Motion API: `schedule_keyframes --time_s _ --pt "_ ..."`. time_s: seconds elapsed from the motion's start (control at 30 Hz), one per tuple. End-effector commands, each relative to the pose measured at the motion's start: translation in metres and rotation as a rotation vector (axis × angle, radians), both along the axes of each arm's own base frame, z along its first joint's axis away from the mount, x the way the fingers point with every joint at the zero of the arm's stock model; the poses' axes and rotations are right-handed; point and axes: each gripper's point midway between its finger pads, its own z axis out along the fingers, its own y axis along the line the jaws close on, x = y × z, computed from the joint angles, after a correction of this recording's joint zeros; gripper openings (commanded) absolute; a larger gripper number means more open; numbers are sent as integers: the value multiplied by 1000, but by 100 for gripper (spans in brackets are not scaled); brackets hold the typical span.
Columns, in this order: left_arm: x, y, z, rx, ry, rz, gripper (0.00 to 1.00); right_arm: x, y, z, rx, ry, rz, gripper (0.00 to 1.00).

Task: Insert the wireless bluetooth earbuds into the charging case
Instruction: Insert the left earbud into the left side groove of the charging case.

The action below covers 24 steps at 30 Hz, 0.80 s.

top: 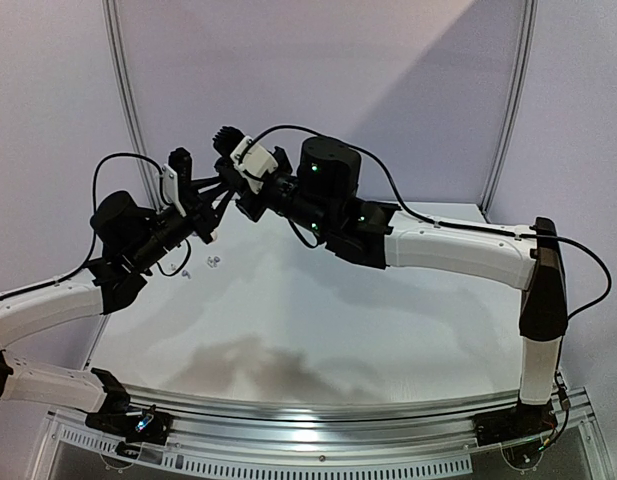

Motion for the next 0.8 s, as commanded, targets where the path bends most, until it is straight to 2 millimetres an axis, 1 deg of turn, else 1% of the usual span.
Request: schedule_keyframes --time_s 0.0,0.13,0.4,0.63,0.7,0.77 --pt "-16 -3 35 -64 -71 -73 0 13 6 -36 -88 58 -39 20" --pt "-24 -11 34 -80 -41 -158 0 13 7 -33 -89 57 -34 20" --pt "-43 -21 37 -128 32 -345 0 12 10 -38 -113 74 -18 22" --pt "-44 -21 37 -141 56 -370 0 10 10 -38 -119 91 -5 25" --pt "-44 -22 36 -143 67 -374 0 9 11 -37 -119 94 5 27" --pt "-43 -22 34 -144 86 -373 0 5 13 -31 -110 100 29 32"
